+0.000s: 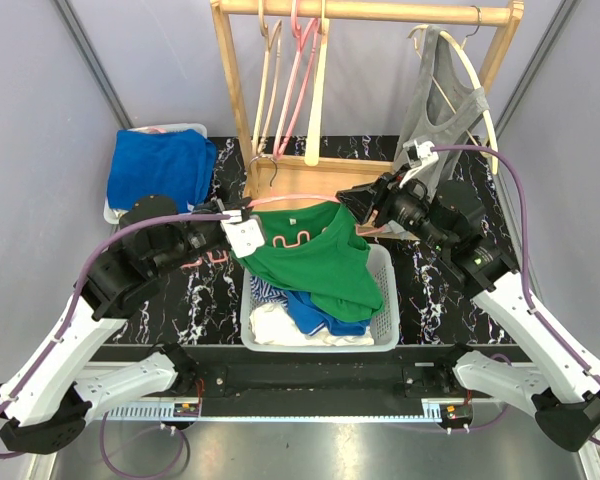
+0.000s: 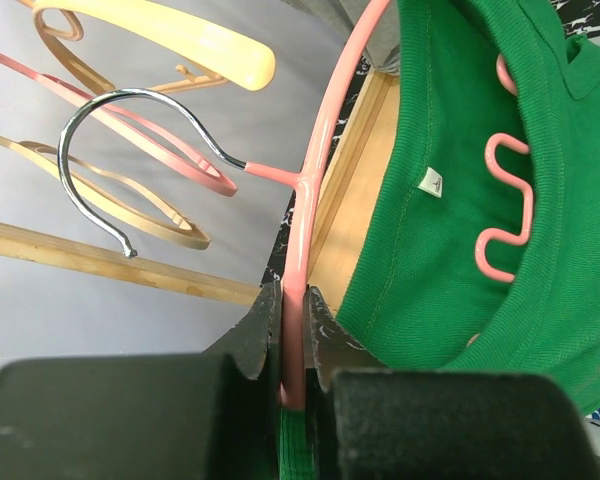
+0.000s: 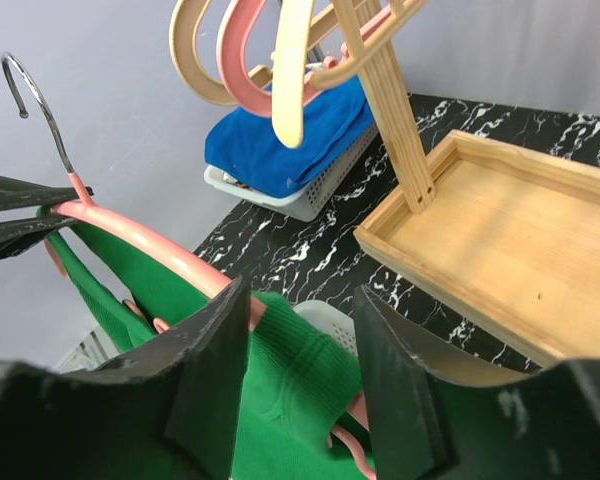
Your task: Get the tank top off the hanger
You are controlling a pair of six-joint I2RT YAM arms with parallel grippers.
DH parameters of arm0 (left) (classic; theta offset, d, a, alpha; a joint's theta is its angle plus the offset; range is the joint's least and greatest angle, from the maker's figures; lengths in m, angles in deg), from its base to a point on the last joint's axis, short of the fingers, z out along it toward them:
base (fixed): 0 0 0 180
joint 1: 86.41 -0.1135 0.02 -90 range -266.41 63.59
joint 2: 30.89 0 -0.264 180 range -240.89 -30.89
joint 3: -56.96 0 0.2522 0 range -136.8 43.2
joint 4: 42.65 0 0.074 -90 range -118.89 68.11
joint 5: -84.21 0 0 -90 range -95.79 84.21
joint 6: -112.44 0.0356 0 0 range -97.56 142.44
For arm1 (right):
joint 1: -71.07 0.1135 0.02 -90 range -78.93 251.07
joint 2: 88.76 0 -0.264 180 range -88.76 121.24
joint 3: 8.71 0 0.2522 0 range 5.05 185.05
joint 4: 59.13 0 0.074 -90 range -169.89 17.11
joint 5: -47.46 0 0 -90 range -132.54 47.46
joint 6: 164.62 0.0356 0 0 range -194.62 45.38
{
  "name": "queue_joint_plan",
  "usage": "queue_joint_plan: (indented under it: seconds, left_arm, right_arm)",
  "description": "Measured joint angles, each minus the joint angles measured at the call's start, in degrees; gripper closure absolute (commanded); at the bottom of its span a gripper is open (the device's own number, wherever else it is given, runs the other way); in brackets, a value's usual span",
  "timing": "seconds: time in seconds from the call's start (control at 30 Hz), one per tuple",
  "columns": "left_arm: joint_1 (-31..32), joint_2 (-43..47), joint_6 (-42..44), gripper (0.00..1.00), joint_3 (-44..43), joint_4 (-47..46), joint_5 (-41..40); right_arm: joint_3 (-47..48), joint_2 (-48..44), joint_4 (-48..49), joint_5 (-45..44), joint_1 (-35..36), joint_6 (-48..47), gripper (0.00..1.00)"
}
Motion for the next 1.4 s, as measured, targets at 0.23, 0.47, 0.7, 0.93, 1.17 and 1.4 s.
queue_joint_plan:
  seconds: [0.23,0.47,0.7,0.93,1.17,1.4]
  left_arm:
    - [0.0,0.0,0.0,1.00,0.0,0.6,0.4]
    - [-0.1,0.0,0.0,1.00,0.0,0.9,0.5]
    - [-0.5,0.2,0.0,1.00,0.0,1.0,0.7]
    - [-0.6,1.0,0.0,1.00,0.0,1.4,1.2]
    - [-0.7,1.1,0.1,1.00,0.0,1.4,1.5]
    - [-0.9,1.1,0.0,1.00,0.0,1.2,1.5]
  right_arm:
    - [0.0,-0.9,-2.2,-0.1,0.0,0.8,0.82]
    - [0.0,-1.4,-4.0,-0.7,0.0,1.7,1.00]
    - [-0.1,-2.9,-7.4,-4.3,0.0,1.4,1.00]
    - [-4.3,-9.3,-9.5,-6.9,0.0,-0.2,0.42]
    - [-12.2,-20.8,-8.2,-2.7,-0.1,-0.2,0.30]
    - [-15.3,-22.3,-3.7,1.6,0.0,1.9,0.34]
